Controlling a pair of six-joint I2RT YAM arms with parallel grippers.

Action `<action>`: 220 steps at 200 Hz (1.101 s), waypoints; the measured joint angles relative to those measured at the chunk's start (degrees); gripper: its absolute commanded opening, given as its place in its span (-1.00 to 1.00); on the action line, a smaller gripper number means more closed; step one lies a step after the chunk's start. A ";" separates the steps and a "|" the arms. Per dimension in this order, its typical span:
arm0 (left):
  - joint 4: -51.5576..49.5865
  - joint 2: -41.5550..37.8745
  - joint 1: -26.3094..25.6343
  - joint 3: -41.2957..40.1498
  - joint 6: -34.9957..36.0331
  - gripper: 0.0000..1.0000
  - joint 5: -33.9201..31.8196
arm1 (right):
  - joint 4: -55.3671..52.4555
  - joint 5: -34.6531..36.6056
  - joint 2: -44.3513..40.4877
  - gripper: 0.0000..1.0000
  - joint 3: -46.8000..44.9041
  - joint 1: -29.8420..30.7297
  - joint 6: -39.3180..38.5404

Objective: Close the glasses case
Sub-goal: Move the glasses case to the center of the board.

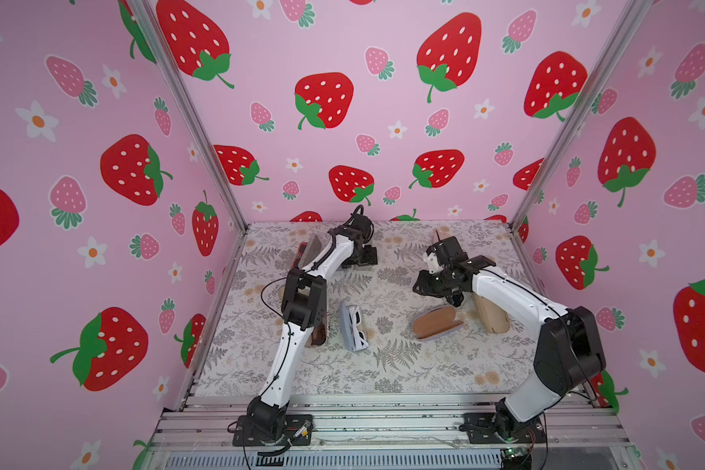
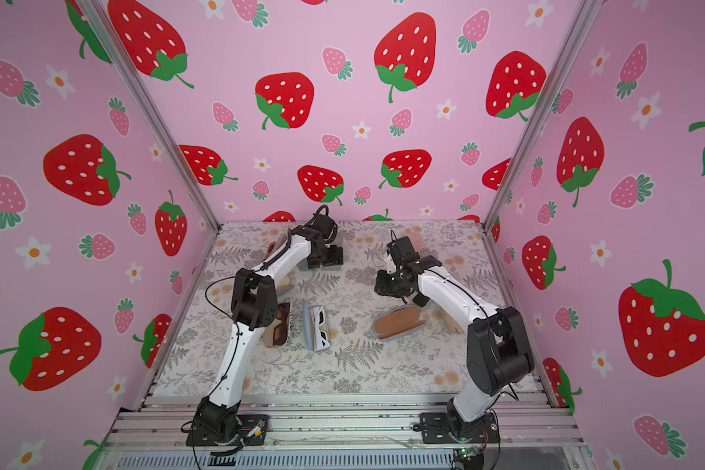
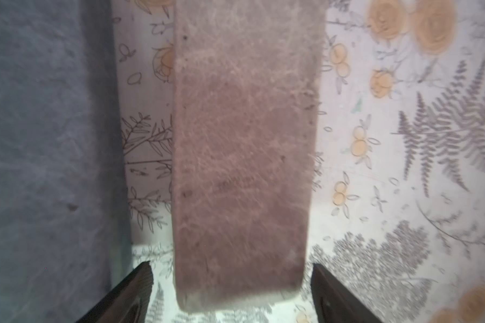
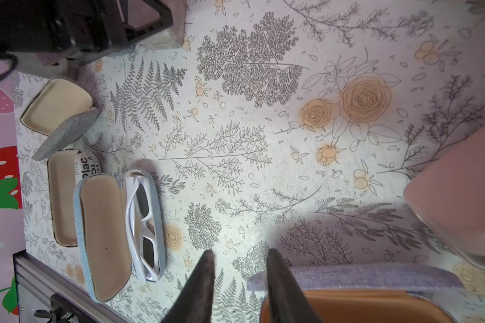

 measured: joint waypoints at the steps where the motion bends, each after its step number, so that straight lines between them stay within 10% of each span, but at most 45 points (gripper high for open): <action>1: 0.09 -0.37 -0.07 -0.39 -0.04 0.77 -0.04 | 0.00 0.07 -0.11 -0.29 -0.13 0.02 0.04; 77: 6.93 -20.63 -8.68 -20.63 -1.14 0.86 3.74 | -2.47 4.94 -10.10 0.00 -10.49 1.97 6.78; 220: 14.36 -18.84 -23.71 -31.04 9.40 0.76 16.39 | -7.10 12.70 -32.17 0.18 -18.29 2.10 13.94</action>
